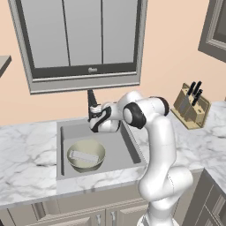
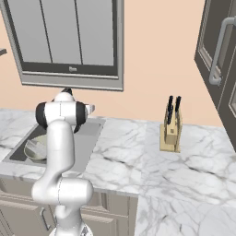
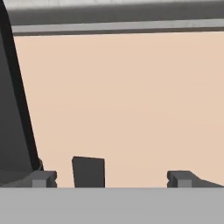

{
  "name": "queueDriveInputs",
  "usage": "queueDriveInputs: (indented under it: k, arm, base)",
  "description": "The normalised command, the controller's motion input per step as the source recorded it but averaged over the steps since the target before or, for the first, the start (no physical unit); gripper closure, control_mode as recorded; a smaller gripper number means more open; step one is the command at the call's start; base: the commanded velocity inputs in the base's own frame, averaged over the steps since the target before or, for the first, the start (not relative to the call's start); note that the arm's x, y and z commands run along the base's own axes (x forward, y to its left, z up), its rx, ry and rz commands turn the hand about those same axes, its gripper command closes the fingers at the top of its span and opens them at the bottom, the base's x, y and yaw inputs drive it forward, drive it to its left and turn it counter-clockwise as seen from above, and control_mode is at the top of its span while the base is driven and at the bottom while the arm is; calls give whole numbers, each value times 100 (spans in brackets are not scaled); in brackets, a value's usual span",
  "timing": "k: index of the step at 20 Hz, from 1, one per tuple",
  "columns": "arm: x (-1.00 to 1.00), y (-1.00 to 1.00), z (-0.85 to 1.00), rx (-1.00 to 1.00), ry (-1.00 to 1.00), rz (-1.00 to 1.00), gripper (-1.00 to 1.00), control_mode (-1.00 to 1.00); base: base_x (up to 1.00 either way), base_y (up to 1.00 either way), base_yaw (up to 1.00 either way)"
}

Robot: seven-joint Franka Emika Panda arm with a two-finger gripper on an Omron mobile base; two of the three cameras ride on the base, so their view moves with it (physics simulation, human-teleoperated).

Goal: Pick the bowl and tupperware and place them in the sink. Then turn on the water.

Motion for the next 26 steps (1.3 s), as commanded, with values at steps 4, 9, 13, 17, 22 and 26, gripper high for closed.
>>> queueDriveInputs:
  k: [4, 9, 13, 17, 22, 26]
  arm:
    - [6, 0, -12, 0, -1, 0, -100, -100]
    - [1, 5, -7, 0, 0, 0, -100, -100]
    - [8, 9, -4, 0, 0, 0, -100, -100]
    - [13, 6, -1, 0, 0, 0, -100, -100]
    - [12, 0, -3, 0, 0, 0, -100, -100]
    - [7, 0, -3, 0, 0, 0, -100, -100]
  base:
    - [0, 0, 0]
    - [0, 0, 0]
    - [0, 0, 0]
    - [0, 0, 0]
    - [0, 0, 0]
    - [0, 0, 0]
